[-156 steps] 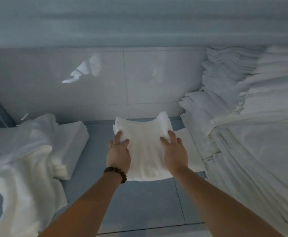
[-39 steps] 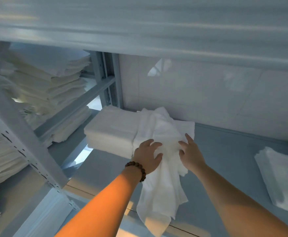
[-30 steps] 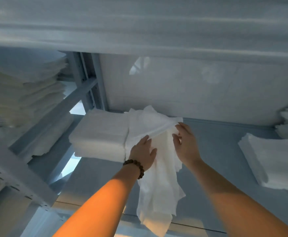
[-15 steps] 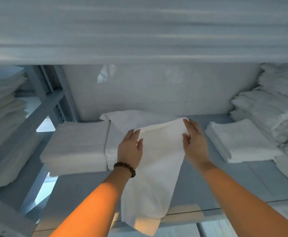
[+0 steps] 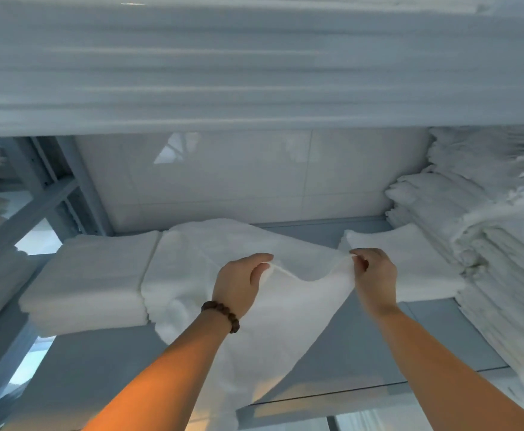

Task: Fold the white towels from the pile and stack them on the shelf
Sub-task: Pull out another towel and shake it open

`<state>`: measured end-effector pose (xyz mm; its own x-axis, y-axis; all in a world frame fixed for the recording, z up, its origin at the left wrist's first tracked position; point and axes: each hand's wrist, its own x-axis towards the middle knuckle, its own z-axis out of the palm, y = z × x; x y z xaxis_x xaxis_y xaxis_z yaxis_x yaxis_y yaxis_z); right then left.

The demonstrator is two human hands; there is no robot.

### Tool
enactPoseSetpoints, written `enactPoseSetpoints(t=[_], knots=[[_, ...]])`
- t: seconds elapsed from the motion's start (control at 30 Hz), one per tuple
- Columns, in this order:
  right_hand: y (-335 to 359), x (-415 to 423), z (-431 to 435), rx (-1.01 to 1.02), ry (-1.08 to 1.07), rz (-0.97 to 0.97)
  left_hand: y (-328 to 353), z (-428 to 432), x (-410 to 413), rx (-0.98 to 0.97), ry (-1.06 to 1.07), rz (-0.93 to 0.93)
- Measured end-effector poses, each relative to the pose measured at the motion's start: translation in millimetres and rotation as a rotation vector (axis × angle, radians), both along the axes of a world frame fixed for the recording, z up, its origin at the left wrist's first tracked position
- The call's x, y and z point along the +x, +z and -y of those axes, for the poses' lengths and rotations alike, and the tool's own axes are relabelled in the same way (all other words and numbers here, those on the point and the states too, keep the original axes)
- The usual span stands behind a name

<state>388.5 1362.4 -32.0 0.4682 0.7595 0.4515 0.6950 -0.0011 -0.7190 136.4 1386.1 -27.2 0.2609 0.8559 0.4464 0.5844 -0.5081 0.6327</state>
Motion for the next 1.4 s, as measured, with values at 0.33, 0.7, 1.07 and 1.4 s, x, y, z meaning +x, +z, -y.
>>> enactPoseSetpoints(t=[0.33, 0.7, 1.07, 1.4], knots=[[2, 136, -4, -0.038, -0.035, -0.126, 5, -2, 132, -0.094, 0.019, 0.012], [34, 144, -10, -0.076, 0.357, -0.260, 16, -4, 204, -0.113, -0.125, 0.048], [31, 81, 3, -0.099, 0.507, -0.441, 39, -6, 183, -0.078, -0.043, 0.120], [-21, 53, 29, -0.265, 0.433, -0.202, 43, -17, 140, -0.079, 0.098, 0.122]])
